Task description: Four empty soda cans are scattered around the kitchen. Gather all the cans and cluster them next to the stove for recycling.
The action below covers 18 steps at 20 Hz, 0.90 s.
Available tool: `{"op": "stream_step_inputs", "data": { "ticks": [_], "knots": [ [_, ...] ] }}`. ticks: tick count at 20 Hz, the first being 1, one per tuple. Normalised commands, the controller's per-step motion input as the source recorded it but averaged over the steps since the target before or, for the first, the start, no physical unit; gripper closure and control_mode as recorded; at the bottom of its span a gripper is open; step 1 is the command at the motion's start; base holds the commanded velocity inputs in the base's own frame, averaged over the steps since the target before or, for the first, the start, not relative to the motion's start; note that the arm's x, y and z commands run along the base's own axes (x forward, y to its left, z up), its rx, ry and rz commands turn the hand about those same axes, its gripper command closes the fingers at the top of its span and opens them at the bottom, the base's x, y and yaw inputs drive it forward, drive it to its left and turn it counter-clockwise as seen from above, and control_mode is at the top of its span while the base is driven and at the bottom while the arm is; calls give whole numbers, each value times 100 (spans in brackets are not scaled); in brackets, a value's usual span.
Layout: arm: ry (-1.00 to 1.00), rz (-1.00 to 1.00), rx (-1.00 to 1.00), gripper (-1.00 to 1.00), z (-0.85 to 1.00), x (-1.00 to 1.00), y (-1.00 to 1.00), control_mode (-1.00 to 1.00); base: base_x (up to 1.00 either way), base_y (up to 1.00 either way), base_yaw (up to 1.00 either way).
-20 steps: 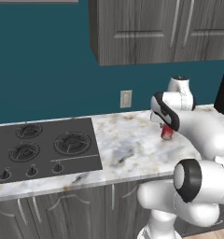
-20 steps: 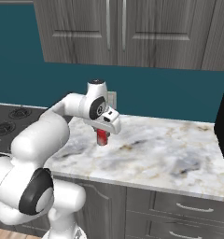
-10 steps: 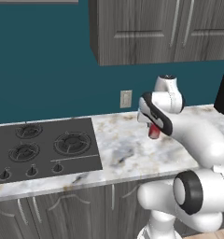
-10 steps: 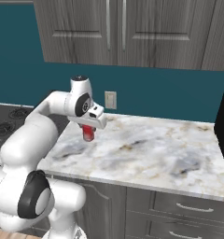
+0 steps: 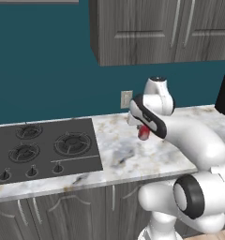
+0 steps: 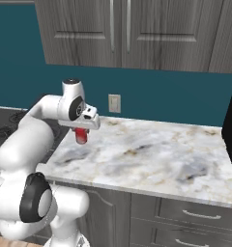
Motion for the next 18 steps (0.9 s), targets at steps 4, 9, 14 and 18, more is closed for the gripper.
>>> {"op": "stream_step_inputs", "data": {
  "ticks": [4,9,14,18],
  "knots": [
    [0,14,0,100,0,47,41,-100,0,0,0],
    [0,8,0,100,0,50,45,-100,0,0,0],
    [-5,4,0,100,0,40,29,-100,0,0,0],
    [-1,5,0,100,0,51,12,-100,0,0,0]
  ]
}}
